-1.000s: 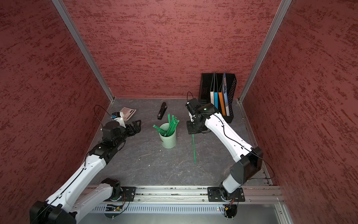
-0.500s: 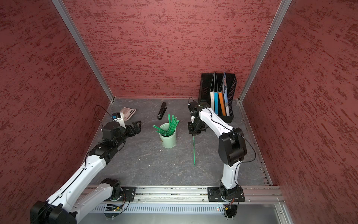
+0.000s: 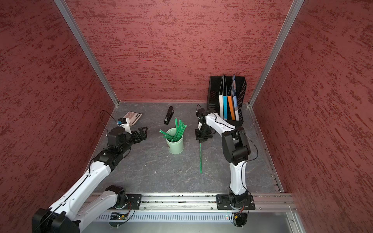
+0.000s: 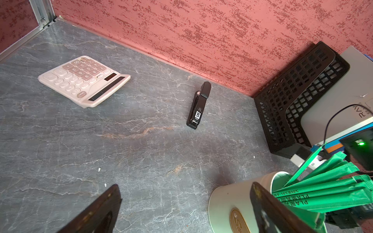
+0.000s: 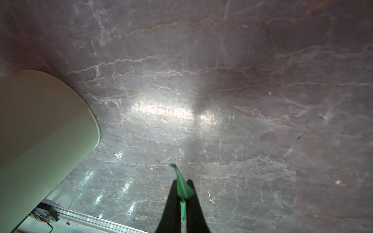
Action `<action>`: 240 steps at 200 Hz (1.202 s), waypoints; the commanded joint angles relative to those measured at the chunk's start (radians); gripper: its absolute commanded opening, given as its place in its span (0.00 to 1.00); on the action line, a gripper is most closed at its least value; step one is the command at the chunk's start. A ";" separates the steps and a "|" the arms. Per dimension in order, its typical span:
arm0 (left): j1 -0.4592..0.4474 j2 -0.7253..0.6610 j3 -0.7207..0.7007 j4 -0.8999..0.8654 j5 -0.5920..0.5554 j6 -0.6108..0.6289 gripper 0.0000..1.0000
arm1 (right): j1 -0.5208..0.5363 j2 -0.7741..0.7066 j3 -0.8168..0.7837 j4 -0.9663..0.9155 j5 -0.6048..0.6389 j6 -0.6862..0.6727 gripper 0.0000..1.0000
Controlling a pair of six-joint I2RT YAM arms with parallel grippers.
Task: Take the straws out of the storage container
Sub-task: Place the straw at the center of the board, then pick up the straw from the container.
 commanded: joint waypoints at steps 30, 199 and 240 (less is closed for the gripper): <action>0.008 -0.007 -0.002 -0.018 0.008 0.009 1.00 | -0.002 0.033 -0.016 0.054 0.011 -0.018 0.03; 0.014 -0.022 0.078 -0.073 0.011 -0.010 1.00 | 0.055 -0.569 -0.355 0.437 0.020 0.122 0.30; 0.014 -0.045 0.074 -0.090 0.032 -0.071 1.00 | 0.372 -0.772 -0.509 0.570 0.275 0.138 0.35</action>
